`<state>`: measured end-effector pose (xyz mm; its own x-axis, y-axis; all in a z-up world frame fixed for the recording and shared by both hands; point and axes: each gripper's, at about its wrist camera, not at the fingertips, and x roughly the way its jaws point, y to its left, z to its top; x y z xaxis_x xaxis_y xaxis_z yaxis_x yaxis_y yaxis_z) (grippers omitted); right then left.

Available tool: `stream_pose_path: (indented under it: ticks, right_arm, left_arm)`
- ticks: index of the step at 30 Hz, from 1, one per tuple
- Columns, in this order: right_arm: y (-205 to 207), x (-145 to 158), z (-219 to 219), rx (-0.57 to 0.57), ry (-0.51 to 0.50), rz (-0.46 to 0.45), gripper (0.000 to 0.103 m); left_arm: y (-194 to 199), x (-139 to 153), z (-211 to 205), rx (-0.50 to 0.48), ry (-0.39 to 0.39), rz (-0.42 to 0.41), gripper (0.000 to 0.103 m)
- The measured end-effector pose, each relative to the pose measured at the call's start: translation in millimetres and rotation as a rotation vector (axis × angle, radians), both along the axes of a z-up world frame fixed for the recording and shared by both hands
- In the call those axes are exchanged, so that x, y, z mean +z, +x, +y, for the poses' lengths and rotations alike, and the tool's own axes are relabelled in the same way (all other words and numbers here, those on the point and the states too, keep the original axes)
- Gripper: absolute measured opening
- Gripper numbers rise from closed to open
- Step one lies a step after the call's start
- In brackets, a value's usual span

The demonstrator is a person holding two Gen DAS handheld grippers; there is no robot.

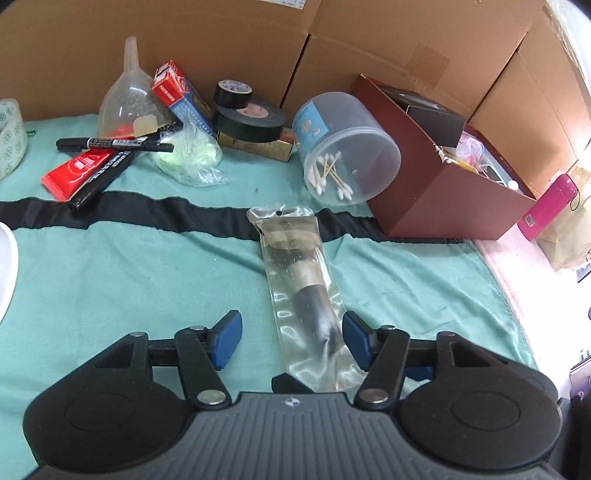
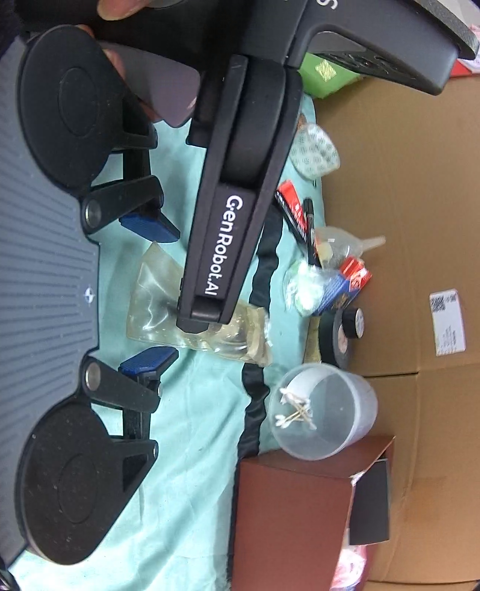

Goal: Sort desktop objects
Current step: 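Lift the clear bag with the left gripper and carry it into the maroon box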

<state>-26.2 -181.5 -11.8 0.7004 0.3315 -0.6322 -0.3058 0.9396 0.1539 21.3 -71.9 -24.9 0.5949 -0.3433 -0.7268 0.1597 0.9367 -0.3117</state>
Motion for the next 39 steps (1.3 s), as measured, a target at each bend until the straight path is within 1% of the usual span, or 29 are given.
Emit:
stream_pose_path:
  ticks: [3, 5, 7, 9, 12, 15, 17, 19, 20, 22, 23, 24, 25, 27, 28, 30, 33, 35, 37, 39]
  right_arm:
    - [3, -2, -3, -0.019, 0.021, 0.016, 0.061]
    - [2, -1, -5, -0.01, 0.026, 0.017, 0.062]
    - [0, 2, -6, -0.01, 0.015, -0.002, 0.066]
    - [-1, 5, -6, -0.017, 0.006, -0.025, 0.072]
    - [3, 4, -5, -0.027, 0.016, -0.035, 0.073]
    - [11, -2, -7, -0.056, 0.034, -0.016, 0.071]
    - [14, -8, -6, -0.053, 0.02, 0.001, 0.071]
    - [11, -10, -3, -0.044, 0.004, -0.018, 0.069]
    - [12, -11, -1, -0.035, -0.004, -0.023, 0.066]
    - [11, -13, 5, -0.011, -0.024, -0.046, 0.057]
    - [10, -15, 8, -0.001, -0.046, -0.06, 0.048]
    - [9, -15, 10, -0.007, -0.067, -0.068, 0.042]
    - [8, -14, 10, -0.014, -0.069, -0.073, 0.041]
    - [7, -14, 4, -0.022, -0.039, -0.066, 0.033]
    - [6, -12, 1, -0.024, -0.03, -0.064, 0.031]
    - [1, -9, -1, -0.017, -0.033, -0.068, 0.029]
    - [-6, -4, -1, -0.017, -0.044, -0.09, 0.028]
    - [-12, 3, -4, -0.022, -0.037, -0.114, 0.028]
    - [-18, 12, -9, -0.028, -0.028, -0.149, 0.028]
    - [-27, 26, -14, -0.037, -0.031, -0.203, 0.028]
  left_arm:
    - [3, 0, -2, -0.004, 0.009, 0.002, 0.064]
    - [5, 1, 1, -0.002, -0.007, 0.018, 0.064]
    - [7, 2, 5, 0.014, -0.025, 0.024, 0.064]
    - [10, 3, 5, 0.02, -0.022, 0.025, 0.064]
    - [17, 1, 0, 0.005, 0.017, 0.017, 0.064]
    - [22, 1, 0, -0.003, 0.013, 0.019, 0.062]
    - [24, 2, -2, -0.026, 0.023, 0.019, 0.061]
    - [26, 1, -3, -0.029, 0.026, 0.012, 0.06]
    - [26, 0, -6, -0.029, 0.034, 0.007, 0.056]
    - [25, 0, -12, -0.041, 0.049, -0.005, 0.047]
    - [23, 0, -14, -0.043, 0.058, -0.014, 0.044]
    - [21, -1, -16, -0.043, 0.065, -0.024, 0.043]
    - [19, -1, -15, -0.042, 0.06, -0.027, 0.042]
    - [18, 0, -12, -0.043, 0.03, -0.019, 0.039]
    - [17, 0, -11, -0.04, 0.017, -0.012, 0.039]
    - [12, 3, -13, -0.041, 0.018, -0.016, 0.037]
    - [3, 12, -18, -0.042, 0.027, -0.046, 0.036]
    - [-2, 21, -19, -0.043, 0.013, -0.067, 0.036]
    - [-8, 35, -20, -0.045, -0.005, -0.103, 0.036]
    - [-14, 53, -25, -0.054, -0.02, -0.157, 0.036]
